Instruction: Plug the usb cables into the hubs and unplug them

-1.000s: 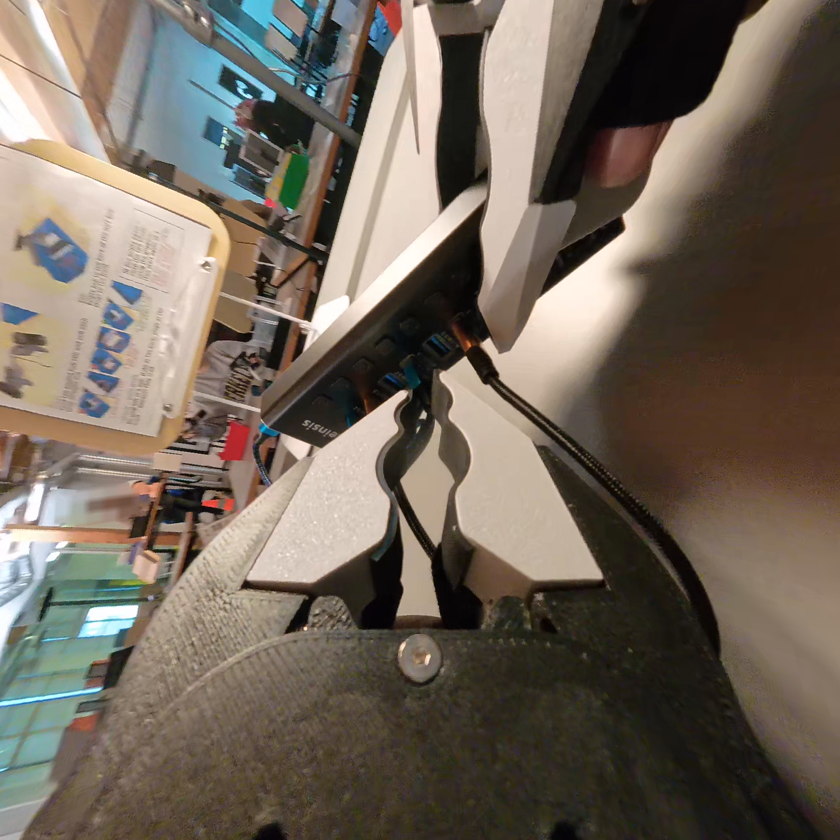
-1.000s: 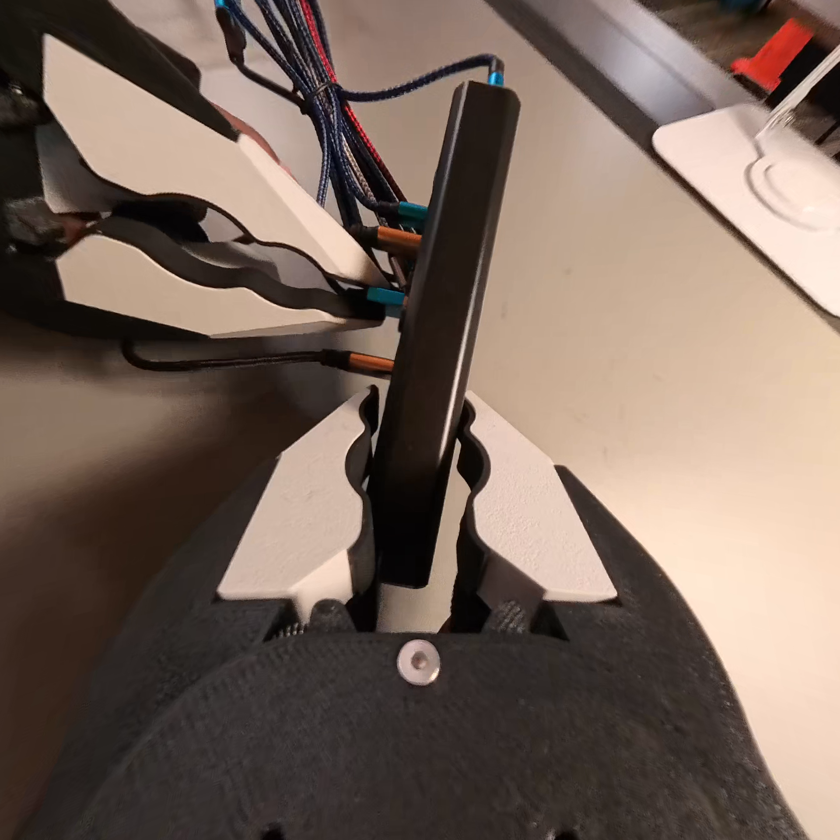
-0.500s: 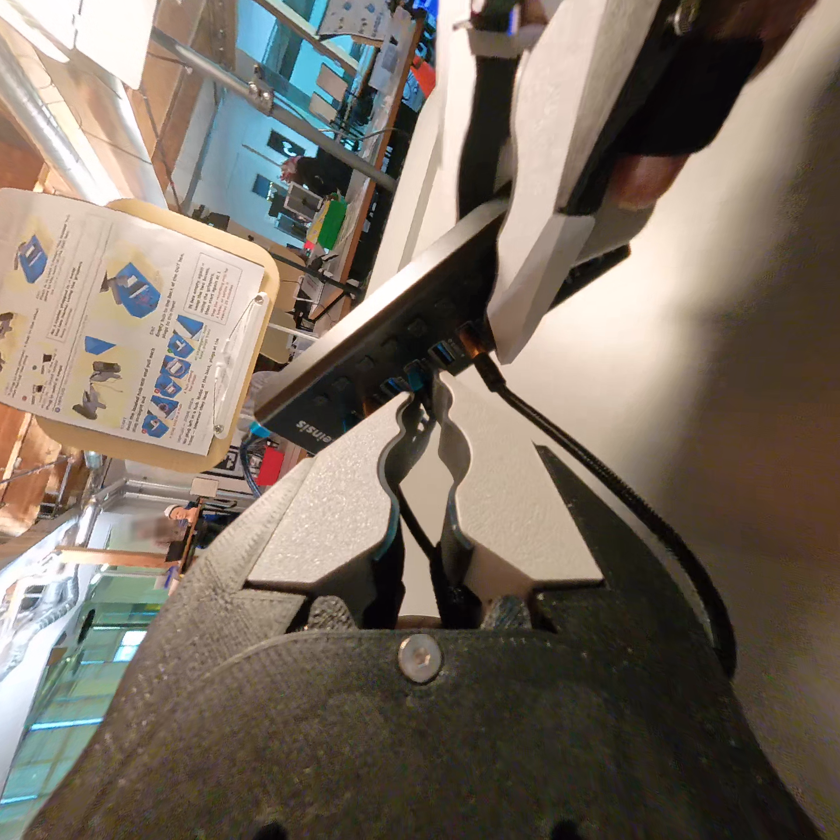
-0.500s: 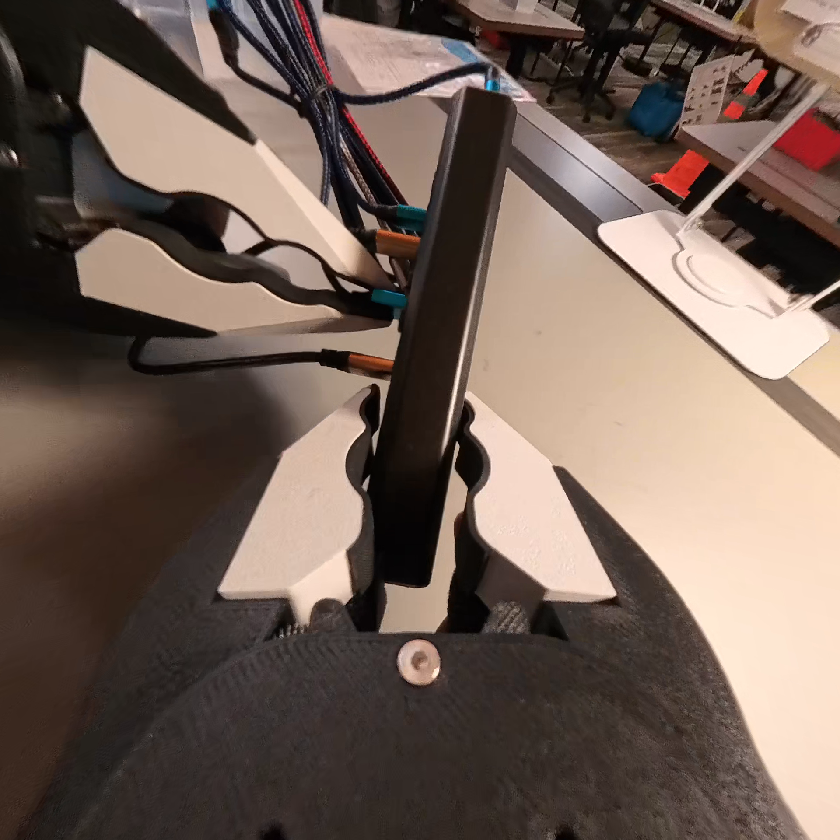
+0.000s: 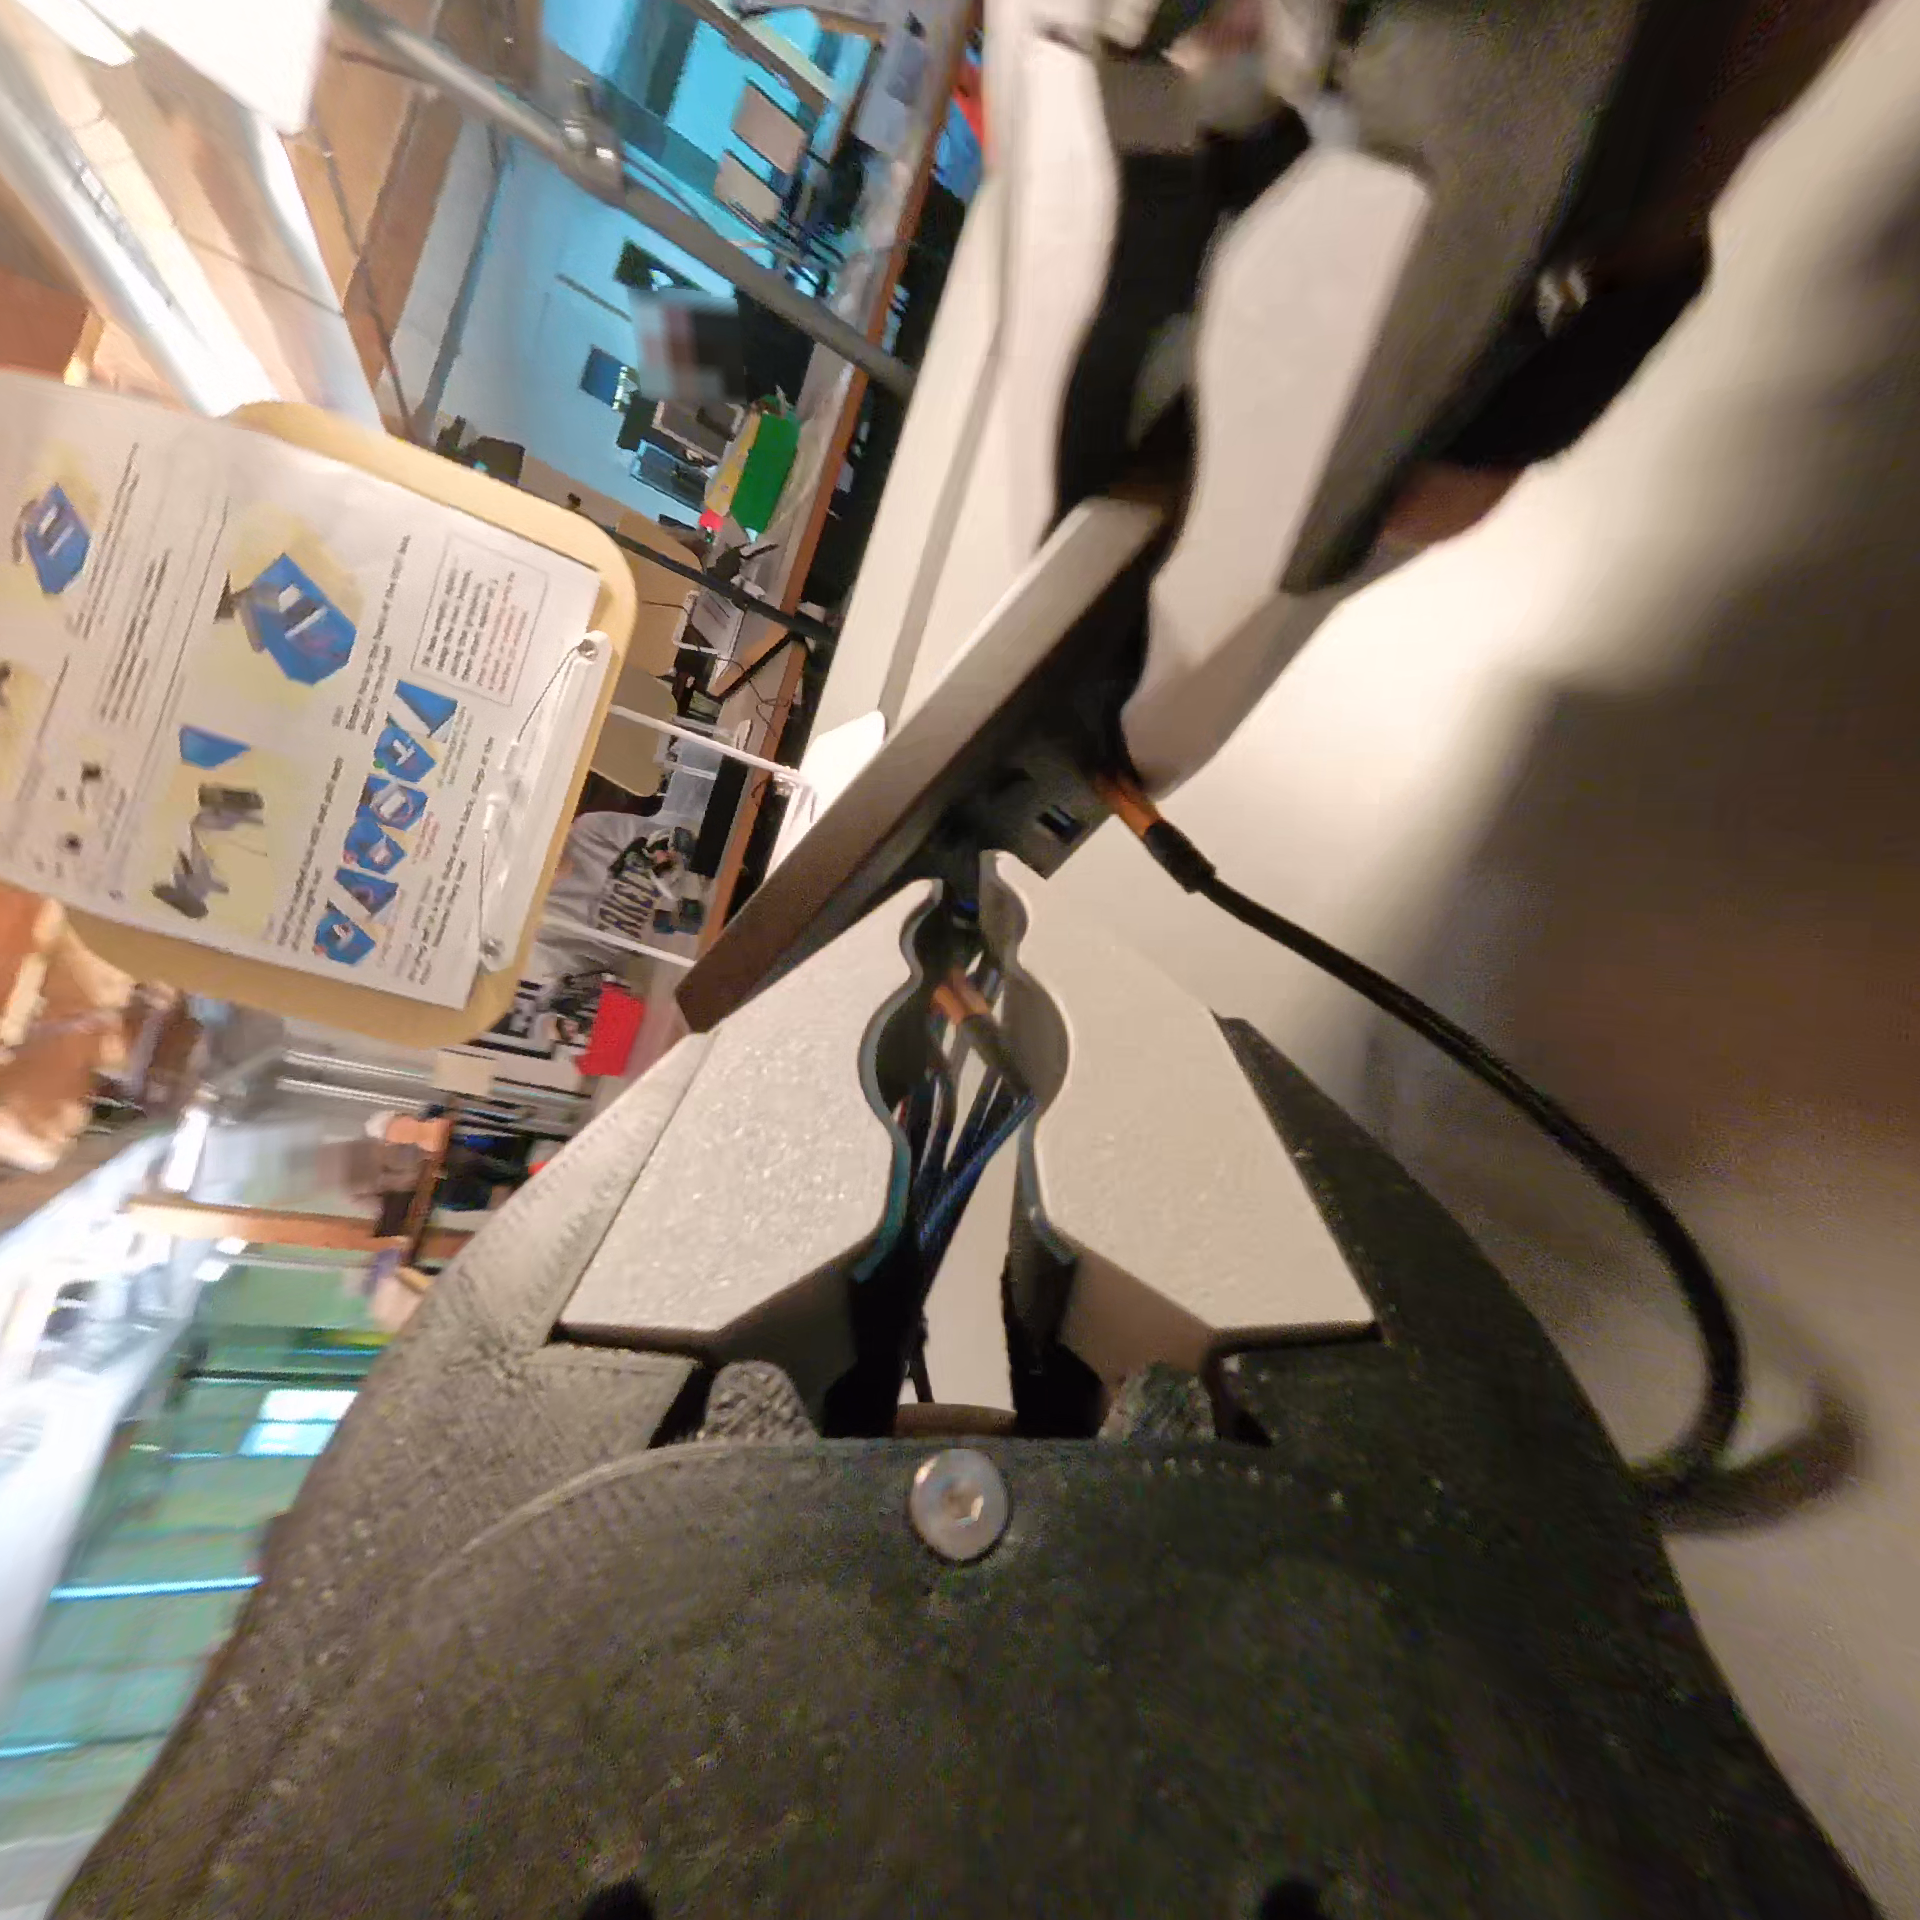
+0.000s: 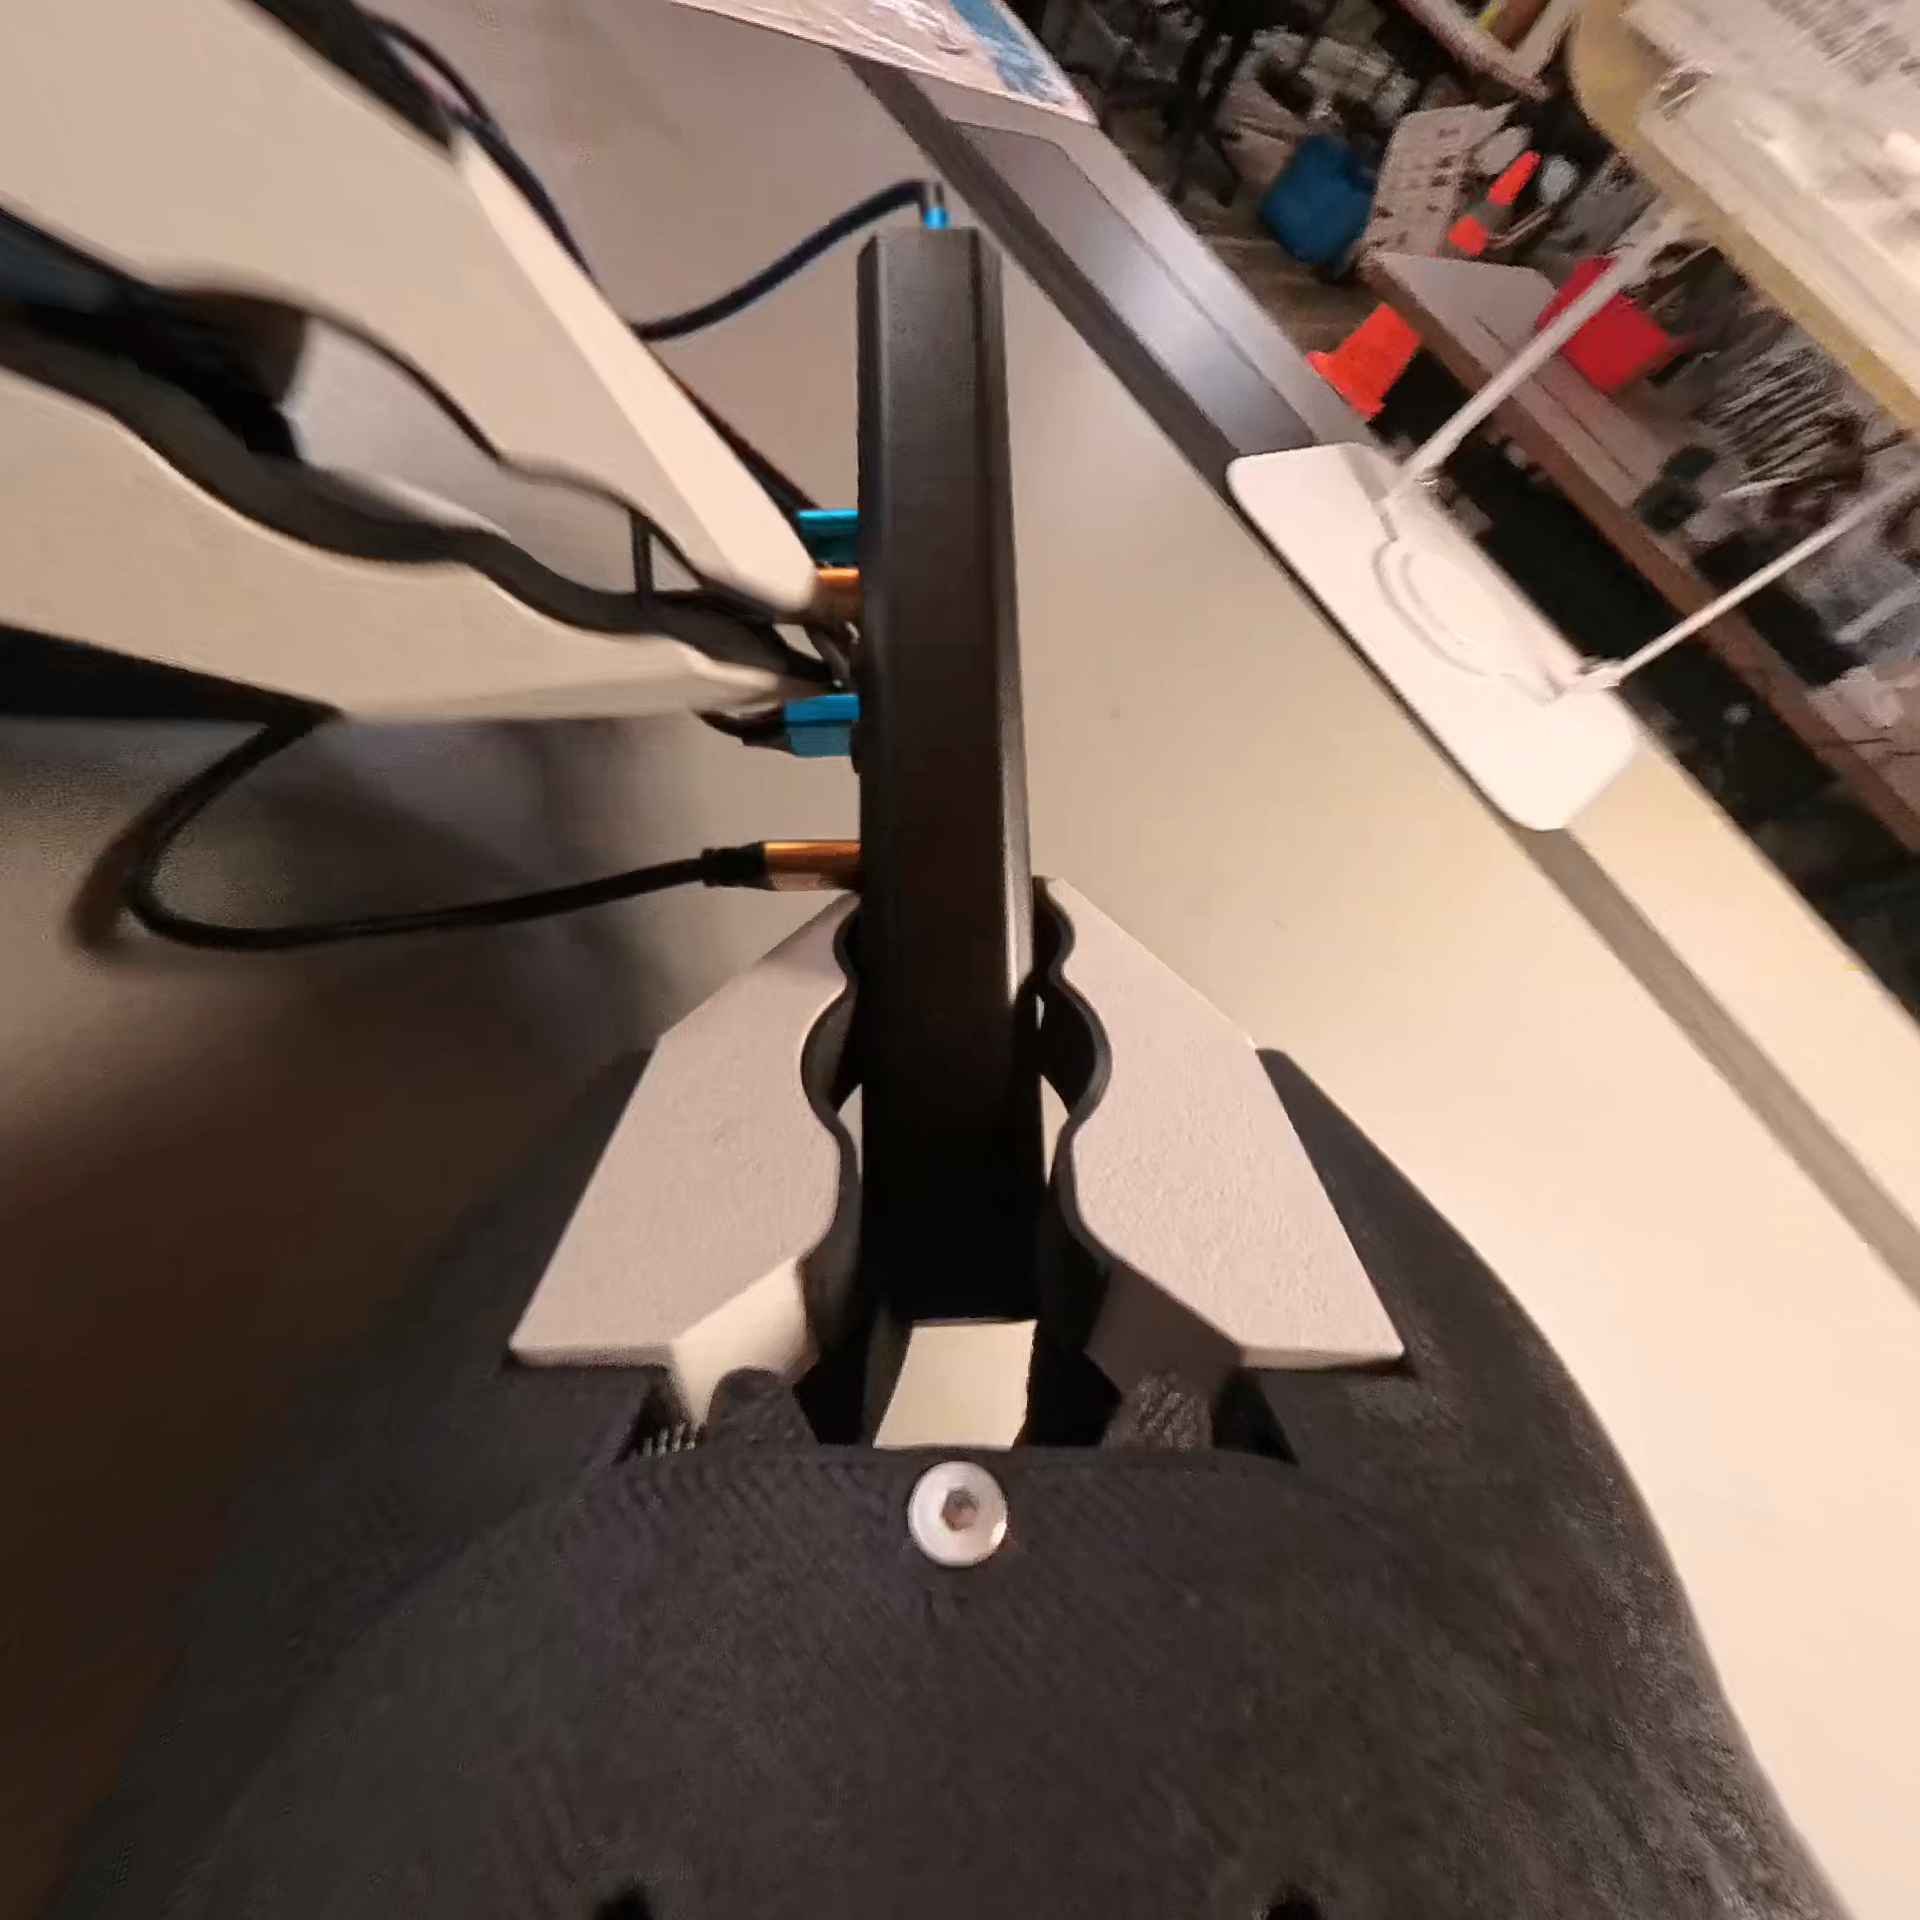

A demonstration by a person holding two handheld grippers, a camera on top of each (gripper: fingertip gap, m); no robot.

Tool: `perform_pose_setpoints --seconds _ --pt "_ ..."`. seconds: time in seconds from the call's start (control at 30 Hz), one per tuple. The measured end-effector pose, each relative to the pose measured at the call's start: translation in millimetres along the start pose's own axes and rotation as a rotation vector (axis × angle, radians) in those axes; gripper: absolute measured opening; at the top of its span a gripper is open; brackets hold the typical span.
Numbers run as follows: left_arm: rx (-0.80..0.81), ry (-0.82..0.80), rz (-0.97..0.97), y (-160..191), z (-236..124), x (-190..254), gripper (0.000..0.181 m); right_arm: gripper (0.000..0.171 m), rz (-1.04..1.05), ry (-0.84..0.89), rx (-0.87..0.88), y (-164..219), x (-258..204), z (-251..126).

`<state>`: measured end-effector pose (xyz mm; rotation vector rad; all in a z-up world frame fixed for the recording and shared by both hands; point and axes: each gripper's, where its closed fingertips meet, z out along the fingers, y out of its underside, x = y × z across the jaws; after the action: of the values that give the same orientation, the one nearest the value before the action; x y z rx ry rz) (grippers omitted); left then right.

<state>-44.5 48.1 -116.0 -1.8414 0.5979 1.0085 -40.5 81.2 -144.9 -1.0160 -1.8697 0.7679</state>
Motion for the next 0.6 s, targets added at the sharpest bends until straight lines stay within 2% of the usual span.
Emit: perform_pose_setpoints --seconds 0.07,0.23,0.3,0.43,0.53,0.6 --pt "0.059 0.002 -0.193 -7.1 -6.2 -13.4 0.012 0.027 -0.015 0.072 0.036 -0.6 13.6 -1.9" --pt "0.215 0.334 -1.032 -34.4 -12.6 -17.6 0.014 0.027 0.084 0.167 0.167 -14.6 35.8 -10.5" --pt "0.210 0.367 -1.277 -29.3 -5.6 -18.1 0.021 0.027 0.097 0.194 0.219 -22.3 37.0 -14.3" --pt "0.161 0.397 -1.525 -18.0 5.3 -5.2 0.031 0.027 0.114 0.238 0.296 -36.1 34.7 -20.5" --pt "0.306 0.388 -1.699 -21.9 3.6 -20.3 0.041 0.027 0.125 0.239 0.347 -43.6 30.5 -23.7" --pt "0.366 0.334 -1.733 -17.5 0.6 -29.7 0.039 0.027 0.118 0.230 0.375 -47.2 26.8 -25.9"
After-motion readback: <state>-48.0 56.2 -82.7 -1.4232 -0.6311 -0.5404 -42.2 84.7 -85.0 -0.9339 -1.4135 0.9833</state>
